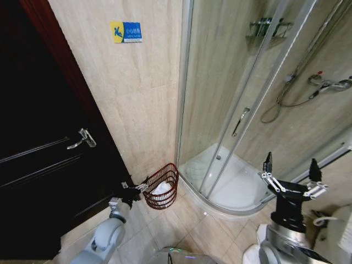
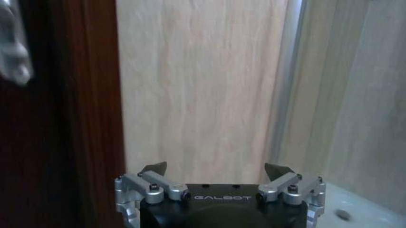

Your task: Discard the used towel into the hamper.

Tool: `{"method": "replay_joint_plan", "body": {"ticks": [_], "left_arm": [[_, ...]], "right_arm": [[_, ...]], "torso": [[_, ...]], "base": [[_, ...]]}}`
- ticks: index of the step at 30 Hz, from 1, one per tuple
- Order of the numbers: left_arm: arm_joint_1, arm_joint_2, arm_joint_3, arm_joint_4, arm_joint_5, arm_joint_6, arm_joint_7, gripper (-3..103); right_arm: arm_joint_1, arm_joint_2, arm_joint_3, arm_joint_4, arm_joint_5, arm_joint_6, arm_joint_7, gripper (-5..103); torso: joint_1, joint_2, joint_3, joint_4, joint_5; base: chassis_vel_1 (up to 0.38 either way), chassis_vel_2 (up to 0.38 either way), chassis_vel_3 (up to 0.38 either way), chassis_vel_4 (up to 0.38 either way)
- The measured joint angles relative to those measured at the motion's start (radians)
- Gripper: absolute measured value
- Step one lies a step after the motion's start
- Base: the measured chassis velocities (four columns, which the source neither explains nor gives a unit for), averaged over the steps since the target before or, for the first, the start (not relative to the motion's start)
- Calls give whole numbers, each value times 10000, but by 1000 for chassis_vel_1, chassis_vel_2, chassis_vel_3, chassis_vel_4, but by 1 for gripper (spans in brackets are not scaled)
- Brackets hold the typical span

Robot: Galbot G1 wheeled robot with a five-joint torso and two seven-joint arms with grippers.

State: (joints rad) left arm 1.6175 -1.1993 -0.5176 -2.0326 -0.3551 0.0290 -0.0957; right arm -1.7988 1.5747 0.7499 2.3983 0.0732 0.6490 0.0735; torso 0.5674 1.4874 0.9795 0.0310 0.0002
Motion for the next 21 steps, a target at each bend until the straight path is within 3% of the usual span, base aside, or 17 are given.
{"method": "replay_joint_plan", "body": {"ticks": [2, 4, 7, 13, 16, 17, 20, 21], "left_arm": [[273, -553, -477, -359, 598, 137, 424, 100], [326, -696, -576, -443, 757, 155, 529, 100], [605, -1627, -1126, -1030, 1568, 189, 1150, 100], [1176, -2616, -1382, -1743, 1949, 388, 1683, 100], [1440, -3247, -1468, -2374, 2272, 1361, 1831, 100], [1440, -3247, -1468, -2374, 2272, 1361, 1831, 100], [1545, -3484, -1814, -2911, 2390, 2289, 2326, 100], [1545, -3484, -1814, -2911, 2390, 2289, 2326, 100]], "right_arm": [[-2, -123, 91, -50, 266, -81, 34, 100], [1, -174, 109, -92, 364, -121, 70, 100], [-2, -435, 272, -70, 933, -536, 191, 100], [-103, -566, 319, 149, 1007, -764, 228, 100], [-273, -621, 320, 351, 990, -795, 260, 100], [-273, -621, 320, 351, 990, -795, 260, 100], [-418, -718, 331, 514, 1001, -804, 297, 100], [-418, -718, 331, 514, 1001, -804, 297, 100]], "torso": [[0, -1, 0, 1, -2], [0, -1, 0, 2, -1], [0, -2, 0, 0, 1], [1, -2, 1, 2, 1], [0, -2, 0, 1, 0], [0, -2, 0, 1, 0], [0, -2, 0, 1, 0], [0, -2, 0, 1, 0]], "base": [[0, 0, 0, 0], [0, 0, 0, 0], [0, 0, 0, 0], [0, 0, 0, 0], [0, 0, 0, 0], [0, 0, 0, 0], [0, 0, 0, 0], [0, 0, 0, 0]]}}
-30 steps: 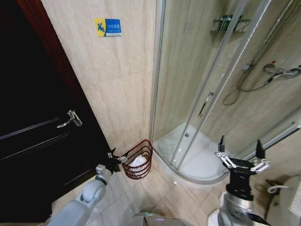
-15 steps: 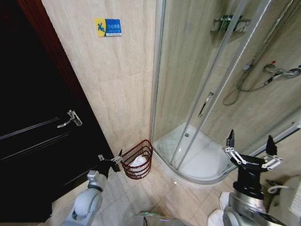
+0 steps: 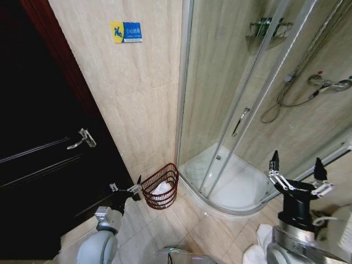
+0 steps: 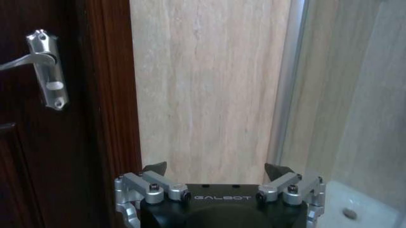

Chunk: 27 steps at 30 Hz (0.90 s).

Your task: Discard the used towel into the hamper.

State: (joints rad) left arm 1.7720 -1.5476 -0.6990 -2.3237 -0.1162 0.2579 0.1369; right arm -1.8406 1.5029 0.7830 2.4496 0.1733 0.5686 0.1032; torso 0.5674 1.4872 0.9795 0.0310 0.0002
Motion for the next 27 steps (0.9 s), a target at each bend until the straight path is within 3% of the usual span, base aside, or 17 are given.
{"method": "replay_joint_plan", "body": {"ticks": [3, 9, 12, 14, 15, 18, 19, 23, 25, 27], "left_arm": [[74, 46, -494, -200, -3, 456, 603, 100], [163, 38, -386, -236, -308, 432, 545, 100], [251, -16, -29, -296, -555, 251, 67, 100], [292, -28, 226, -251, -608, -59, -272, 100], [349, -55, 643, -30, -705, -609, -720, 100], [373, -98, 876, 145, -740, -945, -919, 100], [384, -122, 1020, 310, -744, -1290, -970, 100], [460, -135, 1293, 508, -615, -1602, -912, 100], [469, -128, 1306, 479, -570, -1573, -844, 100], [466, -75, 1149, 156, -285, -1131, -384, 100]], "right_arm": [[-55, -94, -46, 23, -37, -41, 1, 100], [-55, 59, -135, 27, -173, -90, -19, 100], [-59, 127, -131, 29, -191, -93, -16, 100], [-52, 137, -95, 29, -181, -96, -9, 100], [-41, 151, -54, 30, -142, -98, 19, 100], [-36, 173, -44, 29, -115, -100, 45, 100], [-28, 192, -44, 29, -103, -105, 57, 100], [-5, 208, -57, 29, -98, -117, 65, 100], [5, 207, -57, 28, -98, -122, 71, 100], [29, 193, -47, 23, -71, -145, 105, 100]], "torso": [[0, 0, 0, 0, 0], [0, 0, 0, 0, 0], [0, 0, 0, 0, 0], [0, 0, 0, 0, 1], [0, 0, 0, 0, -2], [0, 0, 0, 0, -1], [0, 0, 0, 0, -2], [0, 0, 0, 0, -2], [0, 0, 0, 0, -3], [0, 0, 0, 0, -1]], "base": [[0, 0, 0, 0], [0, 0, 0, 0], [0, 0, 0, 0], [0, 0, 0, 0], [0, 0, 0, 0], [0, 0, 0, 0], [0, 0, 0, 0], [0, 0, 0, 0], [0, 0, 0, 0], [0, 0, 0, 0]]}}
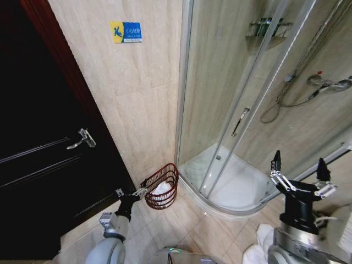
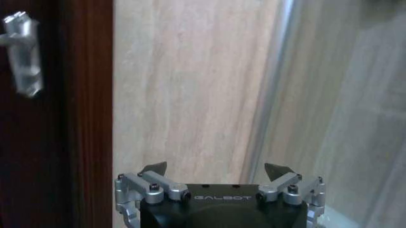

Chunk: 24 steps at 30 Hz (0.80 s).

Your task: Discard the used towel into the hamper.

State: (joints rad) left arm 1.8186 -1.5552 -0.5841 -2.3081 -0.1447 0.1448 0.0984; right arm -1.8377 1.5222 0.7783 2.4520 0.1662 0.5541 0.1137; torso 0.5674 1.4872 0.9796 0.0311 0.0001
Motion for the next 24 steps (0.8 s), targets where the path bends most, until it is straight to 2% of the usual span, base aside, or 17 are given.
{"method": "replay_joint_plan", "body": {"ticks": [2, 8, 21, 24], "left_arm": [[-37, 90, -206, -322, 196, 527, 355, 100], [3, 170, -447, -700, 396, 1057, 683, 100], [208, -8, -221, -1184, 441, 1260, 701, 100], [319, -192, 108, -1249, 286, 1262, 498, 100]], "right_arm": [[2, -19, 29, 6, 27, -11, 25, 100], [60, 50, -6, -1, 38, -12, 41, 100], [57, 28, -28, 83, 77, -27, 50, 100], [12, 28, -23, 188, 82, -27, 54, 100]], "torso": [[0, 0, 0, 0, -1], [0, 0, 0, 0, -1], [0, 0, 0, 0, -2], [0, 0, 0, 0, -2]], "base": [[0, 0, 0, 0], [0, 0, 0, 0], [0, 0, 0, 0], [0, 0, 0, 0]]}}
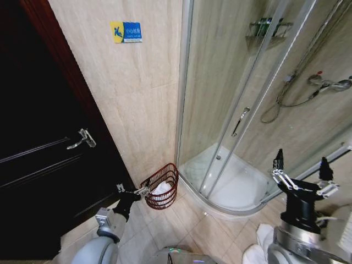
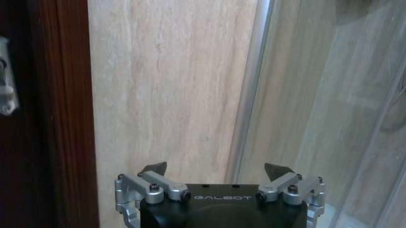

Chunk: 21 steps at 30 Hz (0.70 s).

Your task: Discard the used towel into the hamper.

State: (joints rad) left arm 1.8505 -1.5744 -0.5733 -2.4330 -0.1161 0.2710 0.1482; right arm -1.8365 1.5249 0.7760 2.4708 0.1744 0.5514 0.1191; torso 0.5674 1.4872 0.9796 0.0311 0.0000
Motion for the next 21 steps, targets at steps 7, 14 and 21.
{"method": "replay_joint_plan", "body": {"ticks": [7, 14, 21], "left_arm": [[103, -256, 558, 389, 344, -148, -44, 100], [112, 265, 617, 1074, 566, -151, 89, 100], [61, 396, 436, 1211, 306, -261, 59, 100]], "right_arm": [[-17, 52, -12, 39, -8, 17, 1, 100], [-7, 75, -6, 47, -8, 27, 15, 100], [9, 96, -16, 61, -8, 29, 27, 100]], "torso": [[0, 0, 0, 0, 1], [0, 0, 0, -1, 0], [0, 0, 0, 0, -1]], "base": [[0, 0, 0, 0], [0, 0, 0, 0], [0, 0, 0, 0]]}}
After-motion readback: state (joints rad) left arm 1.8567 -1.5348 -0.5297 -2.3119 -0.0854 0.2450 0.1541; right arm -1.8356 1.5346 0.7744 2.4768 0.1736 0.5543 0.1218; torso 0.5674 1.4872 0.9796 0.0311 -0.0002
